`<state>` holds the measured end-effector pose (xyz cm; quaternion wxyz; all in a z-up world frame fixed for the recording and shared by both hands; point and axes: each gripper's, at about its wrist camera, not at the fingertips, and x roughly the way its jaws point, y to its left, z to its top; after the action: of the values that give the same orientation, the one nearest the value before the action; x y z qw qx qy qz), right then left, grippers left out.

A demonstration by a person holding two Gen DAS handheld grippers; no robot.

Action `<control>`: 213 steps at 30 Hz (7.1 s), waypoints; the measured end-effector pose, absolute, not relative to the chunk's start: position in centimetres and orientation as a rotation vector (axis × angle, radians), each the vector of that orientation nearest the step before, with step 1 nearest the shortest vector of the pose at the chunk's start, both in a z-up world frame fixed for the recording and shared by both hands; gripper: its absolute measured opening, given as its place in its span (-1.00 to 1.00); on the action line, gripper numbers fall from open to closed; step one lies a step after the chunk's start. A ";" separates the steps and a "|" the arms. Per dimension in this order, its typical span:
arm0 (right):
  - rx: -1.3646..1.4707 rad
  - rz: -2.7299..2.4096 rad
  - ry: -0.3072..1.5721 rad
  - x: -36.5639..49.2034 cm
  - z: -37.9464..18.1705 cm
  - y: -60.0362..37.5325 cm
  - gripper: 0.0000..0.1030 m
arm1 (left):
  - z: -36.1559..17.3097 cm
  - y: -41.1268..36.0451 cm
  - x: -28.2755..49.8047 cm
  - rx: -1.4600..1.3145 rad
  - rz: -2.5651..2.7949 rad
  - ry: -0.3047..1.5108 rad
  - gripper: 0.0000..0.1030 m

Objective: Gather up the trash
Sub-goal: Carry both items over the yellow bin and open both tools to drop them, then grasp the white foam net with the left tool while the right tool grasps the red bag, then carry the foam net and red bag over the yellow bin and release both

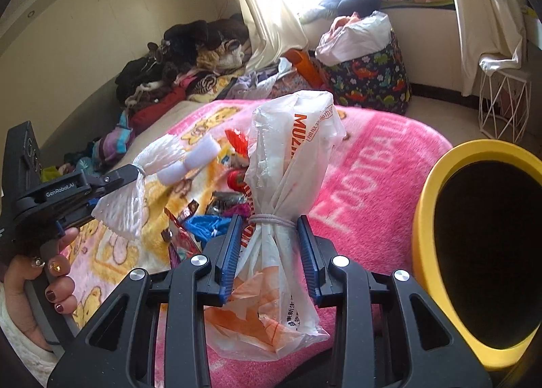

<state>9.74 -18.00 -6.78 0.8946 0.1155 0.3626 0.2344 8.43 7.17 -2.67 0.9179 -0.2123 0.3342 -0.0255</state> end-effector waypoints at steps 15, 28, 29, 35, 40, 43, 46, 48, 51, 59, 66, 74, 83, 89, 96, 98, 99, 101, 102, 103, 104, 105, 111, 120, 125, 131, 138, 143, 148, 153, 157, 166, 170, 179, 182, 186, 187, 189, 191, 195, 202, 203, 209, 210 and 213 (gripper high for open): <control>0.283 0.397 0.691 8.7 -4.7 -23.0 -0.38 | -1.1 1.0 8.2 -0.353 -0.189 0.677 -0.68; 0.338 0.292 0.663 8.1 -4.7 -28.0 -0.38 | -0.8 -3.6 8.2 -0.302 -0.272 0.693 -0.68; 0.340 0.284 0.662 8.0 -4.7 -28.2 -0.38 | -0.8 -3.9 8.3 -0.299 -0.276 0.694 -0.68; 0.364 0.235 0.658 7.9 -4.9 -30.5 -0.38 | -0.9 -5.6 8.4 -0.283 -0.303 0.702 -0.68; 0.384 0.191 0.657 7.6 -5.2 -32.2 -0.38 | -1.1 -6.9 8.6 -0.271 -0.324 0.712 -0.68; 0.391 0.169 0.659 7.5 -5.4 -33.1 -0.38 | -1.0 -7.7 8.8 -0.264 -0.338 0.714 -0.68; 0.399 0.150 0.663 7.5 -5.5 -34.0 -0.38 | -1.1 -8.5 8.9 -0.258 -0.352 0.716 -0.68; 0.403 0.137 0.664 7.5 -5.7 -34.6 -0.38 | -1.1 -9.0 8.9 -0.256 -0.361 0.717 -0.68; 0.404 0.121 0.664 7.4 -5.9 -35.4 -0.38 | -1.2 -10.0 9.0 -0.249 -0.376 0.722 -0.68; 0.426 0.079 0.684 7.3 -6.4 -37.0 -0.37 | -1.7 -13.0 9.8 -0.227 -0.422 0.743 -0.68; 0.436 0.051 0.709 6.8 -7.4 -38.6 -0.36 | -2.4 -15.7 10.8 -0.200 -0.458 0.762 -0.68; 0.465 0.018 0.717 6.2 -8.2 -40.2 -0.35 | -3.3 -18.5 12.5 -0.190 -0.493 0.804 -0.67; 0.507 -0.045 0.690 5.5 -8.2 -41.5 0.39 | -3.4 -18.6 12.8 -0.235 -0.473 0.777 0.39; 0.486 -0.036 0.656 5.1 -7.7 -41.0 0.54 | -2.4 -17.0 11.8 -0.217 -0.415 0.706 0.78; 0.441 0.006 0.612 5.1 -6.6 -39.5 0.64 | -1.5 -14.7 11.0 -0.220 -0.368 0.668 0.78; 0.423 0.028 0.599 5.0 -6.2 -38.8 0.67 | -1.4 -13.9 10.9 -0.225 -0.355 0.661 0.78; 0.415 0.036 0.595 5.0 -6.0 -38.4 0.68 | -1.4 -13.7 10.8 -0.226 -0.348 0.658 0.78; 0.395 0.058 0.584 5.1 -5.6 -37.6 0.70 | -1.3 -12.9 10.7 -0.229 -0.334 0.652 0.78; 0.387 0.065 0.582 5.0 -5.4 -37.2 0.71 | -1.3 -12.7 10.7 -0.230 -0.328 0.650 0.78; 0.375 0.074 0.579 5.0 -5.3 -36.8 0.72 | -1.3 -12.2 10.6 -0.232 -0.319 0.645 0.78; 0.365 0.085 0.577 5.0 -5.1 -36.4 0.72 | -1.2 -11.9 10.6 -0.231 -0.313 0.643 0.78; 0.357 0.095 0.576 5.1 -5.0 -36.1 0.72 | -1.2 -11.5 10.5 -0.230 -0.306 0.641 0.78; 0.304 0.155 0.565 5.3 -4.3 -33.7 0.76 | -0.9 -8.7 10.4 -0.246 -0.257 0.616 0.78; 0.229 0.245 0.568 6.2 -3.5 -29.1 0.78 | -0.7 -5.1 10.3 -0.276 -0.186 0.587 0.78; 0.194 0.290 0.566 6.9 -3.0 -26.8 0.82 | -0.7 -2.9 10.2 -0.289 -0.144 0.569 0.78; 0.150 0.349 0.575 8.2 -2.7 -23.3 0.84 | -1.0 0.2 10.1 -0.309 -0.087 0.559 0.78; 0.079 0.421 0.586 10.3 -2.7 -18.8 0.84 | -1.5 4.2 10.4 -0.355 0.002 0.552 0.78; 0.024 0.462 0.598 12.3 -3.3 -15.9 0.84 | -2.3 7.8 10.6 -0.395 0.070 0.552 0.78; -0.036 0.488 0.625 14.5 -4.4 -12.9 0.84 | -3.3 11.1 10.7 -0.415 0.140 0.558 0.78; -0.085 0.500 0.668 16.7 -6.0 -10.7 0.84 | -4.6 14.5 11.4 -0.450 0.177 0.577 0.78; -0.139 0.496 0.694 18.2 -7.2 -9.2 0.84 | -5.8 17.3 12.5 -0.490 0.205 0.601 0.78; -0.186 0.480 0.740 20.9 -8.9 -7.2 0.61 | -10.1 22.0 15.2 -0.654 0.258 0.671 0.68; -0.153 0.520 0.798 21.9 -9.7 -7.3 -0.33 | -11.7 23.0 16.3 -0.753 0.233 0.676 0.58; 0.030 0.511 0.781 19.7 -8.8 -12.0 -0.71 | -13.8 23.7 18.6 -0.886 0.221 0.677 0.35; 0.054 0.502 0.769 18.3 -8.4 -13.4 -0.71 | -14.2 23.9 18.9 -0.937 0.226 0.669 0.06; 0.044 0.485 0.755 16.6 -8.1 -14.5 -0.72 | -13.8 23.6 18.8 -0.932 0.243 0.658 -0.40; 0.042 0.479 0.752 16.1 -8.0 -14.8 -0.73 | -13.4 23.3 18.5 -0.917 0.239 0.649 -0.47; 0.051 0.474 0.746 15.3 -7.9 -15.4 -0.74 | -12.7 22.7 18.2 -0.889 0.231 0.636 -0.53; 0.056 0.470 0.741 14.7 -7.8 -15.9 -0.74 | -11.6 21.8 17.6 -0.844 0.213 0.616 -0.56; 0.064 0.469 0.732 13.7 -7.4 -16.9 -0.74 | -9.7 20.0 16.2 -0.778 0.184 0.590 -0.58; 0.081 0.474 0.717 12.3 -6.9 -18.4 -0.74 | -6.7 17.1 13.6 -0.711 0.133 0.548 -0.58; 0.087 0.476 0.716 12.2 -6.8 -18.6 -0.74 | -6.3 16.8 13.3 -0.705 0.128 0.543 -0.58; 0.113 0.490 0.706 11.2 -6.1 -19.7 -0.74 | -3.8 14.6 11.4 -0.663 0.084 0.508 -0.58; 0.112 0.494 0.701 11.0 -6.0 -19.8 -0.74 | -3.5 14.1 11.2 -0.652 0.080 0.506 -0.58; 0.117 0.502 0.686 10.6 -5.4 -20.0 -0.74 | -2.4 12.5 10.5 -0.608 0.055 0.501 -0.58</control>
<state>10.57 -20.05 -5.39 0.9094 0.0567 0.3326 0.2432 10.53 12.50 -2.39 0.9230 -0.2961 0.2442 0.0269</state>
